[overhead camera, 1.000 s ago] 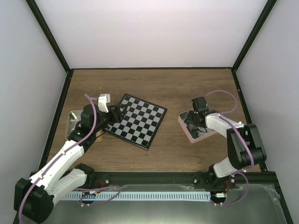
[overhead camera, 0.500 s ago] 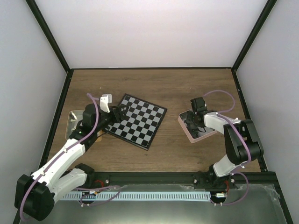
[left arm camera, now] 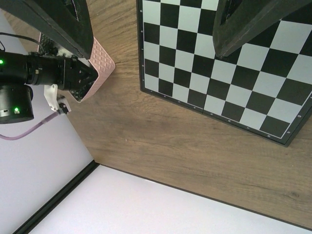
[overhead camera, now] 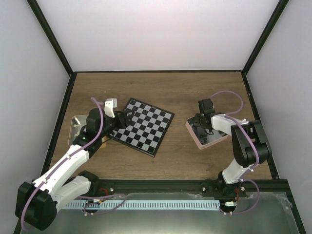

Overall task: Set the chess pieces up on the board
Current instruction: Pick up the chess piece from the storage box.

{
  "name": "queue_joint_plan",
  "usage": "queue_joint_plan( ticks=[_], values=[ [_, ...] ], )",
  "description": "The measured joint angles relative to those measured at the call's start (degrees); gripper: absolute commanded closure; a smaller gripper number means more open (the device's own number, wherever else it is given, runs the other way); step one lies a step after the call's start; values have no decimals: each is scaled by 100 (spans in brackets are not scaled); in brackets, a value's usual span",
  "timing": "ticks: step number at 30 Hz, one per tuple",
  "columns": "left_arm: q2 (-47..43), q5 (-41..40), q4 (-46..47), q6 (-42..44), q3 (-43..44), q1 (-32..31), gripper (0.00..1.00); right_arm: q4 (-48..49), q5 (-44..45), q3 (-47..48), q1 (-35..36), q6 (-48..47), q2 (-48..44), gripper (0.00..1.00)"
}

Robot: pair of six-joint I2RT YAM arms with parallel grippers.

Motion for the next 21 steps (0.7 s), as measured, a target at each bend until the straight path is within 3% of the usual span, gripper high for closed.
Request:
queue_joint_plan(
  ticks=[4, 10, 21],
  values=[
    [0, -2, 0, 7, -24, 0, 31, 101, 9, 105, 0, -101, 131, 63],
    [0, -2, 0, 7, -28, 0, 30, 188, 17, 131, 0, -232, 192, 79],
    [2, 186, 247, -15, -59, 0, 30, 181, -214, -332, -4, 17, -435, 84]
  ],
)
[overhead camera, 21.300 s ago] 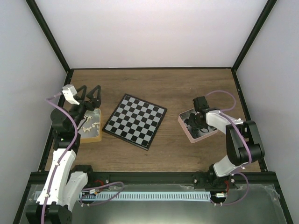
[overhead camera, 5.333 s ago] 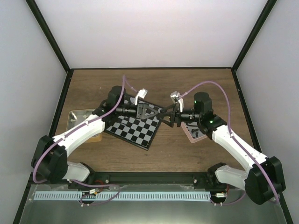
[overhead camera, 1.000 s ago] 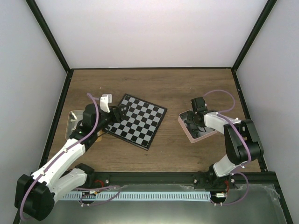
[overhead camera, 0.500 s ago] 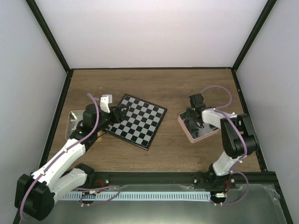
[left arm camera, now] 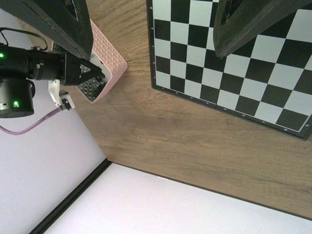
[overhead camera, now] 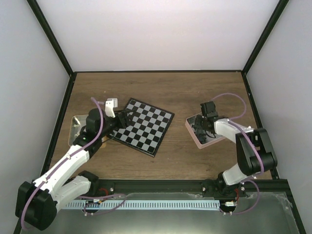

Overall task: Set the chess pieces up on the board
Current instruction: Pick up the chess piece from the storage box, then place the chess piece on the chessboard.

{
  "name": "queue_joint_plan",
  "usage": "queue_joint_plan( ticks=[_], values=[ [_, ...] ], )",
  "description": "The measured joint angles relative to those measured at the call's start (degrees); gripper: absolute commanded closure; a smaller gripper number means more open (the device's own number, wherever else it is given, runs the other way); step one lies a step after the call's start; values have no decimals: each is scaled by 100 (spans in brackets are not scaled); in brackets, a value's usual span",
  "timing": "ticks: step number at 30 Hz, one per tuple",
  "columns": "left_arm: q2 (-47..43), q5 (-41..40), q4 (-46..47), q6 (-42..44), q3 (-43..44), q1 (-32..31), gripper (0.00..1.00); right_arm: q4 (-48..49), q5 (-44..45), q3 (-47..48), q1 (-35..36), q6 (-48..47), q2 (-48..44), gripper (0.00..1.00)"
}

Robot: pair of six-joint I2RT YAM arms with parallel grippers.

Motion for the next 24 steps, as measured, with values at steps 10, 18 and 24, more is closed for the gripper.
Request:
queue_joint_plan(
  ticks=[10, 18, 24],
  values=[
    [479, 1058, 345, -214, 192, -2, 28, 356, -774, -575, 0, 7, -1703, 84],
    [750, 2046, 455, -444, 911, -35, 26, 1845, -3021, -1239, 162, -48, -3126, 83],
    [1211, 2924, 693, -990, 1281, -199, 28, 2927, -4478, -1351, 487, 85, -3351, 83]
  ],
)
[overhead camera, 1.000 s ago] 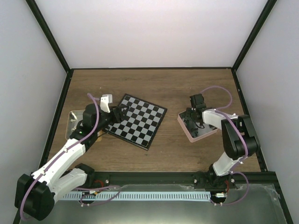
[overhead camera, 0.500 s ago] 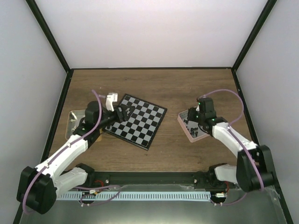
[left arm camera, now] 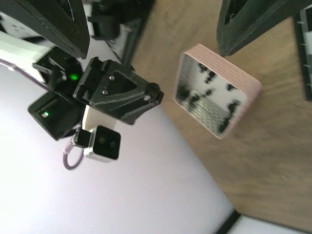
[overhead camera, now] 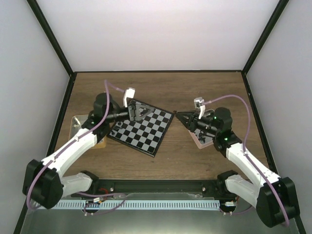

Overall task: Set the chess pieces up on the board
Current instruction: Place the chess piece on the chessboard.

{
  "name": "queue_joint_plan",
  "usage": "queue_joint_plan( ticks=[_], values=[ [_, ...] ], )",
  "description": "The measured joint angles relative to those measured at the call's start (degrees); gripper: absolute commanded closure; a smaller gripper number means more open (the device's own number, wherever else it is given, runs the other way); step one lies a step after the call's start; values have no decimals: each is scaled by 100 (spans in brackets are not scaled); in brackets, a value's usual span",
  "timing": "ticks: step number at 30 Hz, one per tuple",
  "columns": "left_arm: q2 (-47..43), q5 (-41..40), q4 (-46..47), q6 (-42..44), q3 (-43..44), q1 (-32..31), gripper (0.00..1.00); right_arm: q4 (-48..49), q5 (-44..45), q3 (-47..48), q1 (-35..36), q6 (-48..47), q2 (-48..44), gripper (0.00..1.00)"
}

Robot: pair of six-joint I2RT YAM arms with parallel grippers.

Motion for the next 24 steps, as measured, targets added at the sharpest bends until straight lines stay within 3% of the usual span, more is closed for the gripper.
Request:
queue_joint_plan(
  ticks=[6, 12, 19, 24],
  values=[
    [695, 723, 210, -627, 219, -326, 37, 643, -769, 2, 459, 140, 297, 83],
    [1012, 984, 356, -1032, 223, -481, 57, 728, -990, 101, 717, 122, 584, 83],
    [1239, 1132, 400, -1104, 225, -619, 61, 713, -1099, 236, 741, 85, 763, 83],
    [1405, 1169, 398, -1108, 258, -658, 71, 608, -1119, 313, 789, -4, 896, 83]
  ],
)
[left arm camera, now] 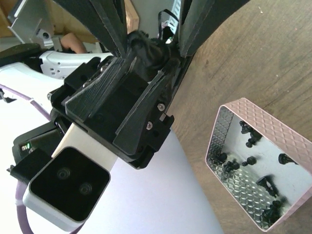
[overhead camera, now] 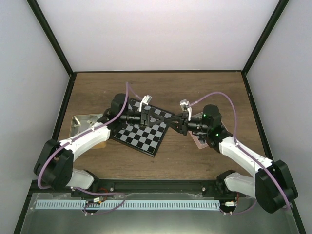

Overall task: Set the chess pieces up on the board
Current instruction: Place the chess piece on the chessboard.

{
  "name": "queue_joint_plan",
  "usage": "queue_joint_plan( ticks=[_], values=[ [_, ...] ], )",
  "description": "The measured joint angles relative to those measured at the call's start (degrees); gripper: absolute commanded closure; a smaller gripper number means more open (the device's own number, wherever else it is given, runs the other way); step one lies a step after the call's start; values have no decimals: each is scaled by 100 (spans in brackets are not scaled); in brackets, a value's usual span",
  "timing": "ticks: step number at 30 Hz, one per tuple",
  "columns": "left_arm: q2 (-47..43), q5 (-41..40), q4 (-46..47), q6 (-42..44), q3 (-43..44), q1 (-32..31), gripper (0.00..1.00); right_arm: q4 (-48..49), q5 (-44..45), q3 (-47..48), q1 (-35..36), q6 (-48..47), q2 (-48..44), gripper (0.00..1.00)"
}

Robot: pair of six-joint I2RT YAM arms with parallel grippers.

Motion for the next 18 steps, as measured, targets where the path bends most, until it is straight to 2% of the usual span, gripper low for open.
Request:
queue_joint_plan(
  ticks=[4, 7, 10, 11, 14, 16, 18],
  values=[
    [52, 2, -2, -2, 46, -13, 80, -55, -13, 4, 35, -63, 76, 83],
    [57, -15, -15, 17, 66, -13, 95, -109, -35, 35, 61, -118, 116, 83],
    [57, -70, -83, 26, 66, 26, 96, -181, 81, 92, 46, -179, 125, 80],
    [57, -87, -101, 31, 66, 26, 96, -210, 98, 98, 48, -205, 129, 75],
    [57, -155, -170, 162, 68, 11, 96, -278, 116, 116, 66, -223, 136, 52],
    [52, -236, -328, 332, 98, -15, 96, -341, 149, 125, 103, -229, 133, 40],
    [52, -407, -688, 614, 208, -26, 96, -404, 273, 133, 122, -284, 101, 33]
  ],
)
